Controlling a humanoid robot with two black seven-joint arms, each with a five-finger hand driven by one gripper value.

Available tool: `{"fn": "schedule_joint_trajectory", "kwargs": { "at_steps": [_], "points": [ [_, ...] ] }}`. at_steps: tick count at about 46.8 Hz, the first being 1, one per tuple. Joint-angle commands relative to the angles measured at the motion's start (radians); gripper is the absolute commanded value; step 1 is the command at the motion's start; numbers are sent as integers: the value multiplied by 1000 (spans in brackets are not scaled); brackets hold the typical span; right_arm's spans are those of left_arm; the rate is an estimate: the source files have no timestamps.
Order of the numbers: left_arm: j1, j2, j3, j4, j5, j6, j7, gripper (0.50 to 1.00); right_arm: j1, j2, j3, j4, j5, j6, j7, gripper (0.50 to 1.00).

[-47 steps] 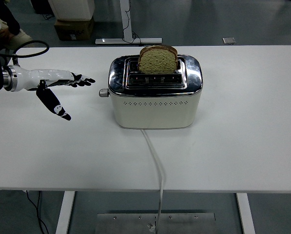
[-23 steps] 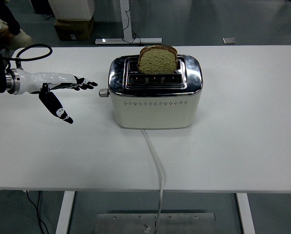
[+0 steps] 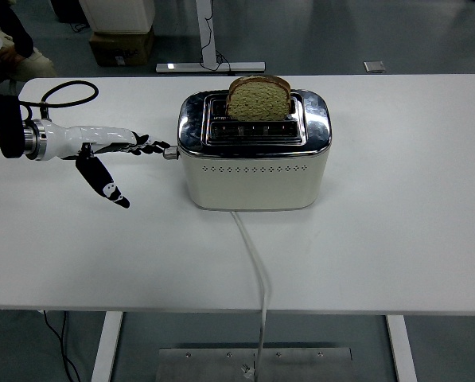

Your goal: Press down toaster

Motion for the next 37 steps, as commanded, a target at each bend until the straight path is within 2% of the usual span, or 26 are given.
{"fn": "schedule_joint_trajectory", "kwargs": {
  "at_steps": [1, 37],
  "points": [
    [8, -1, 0, 0, 0, 2, 0, 1000, 0, 0, -1, 0, 0, 0, 0, 998],
    [48, -40, 0, 28, 0, 11, 0, 1000, -2, 0, 1, -1, 0, 0, 0, 998]
  ]
}}
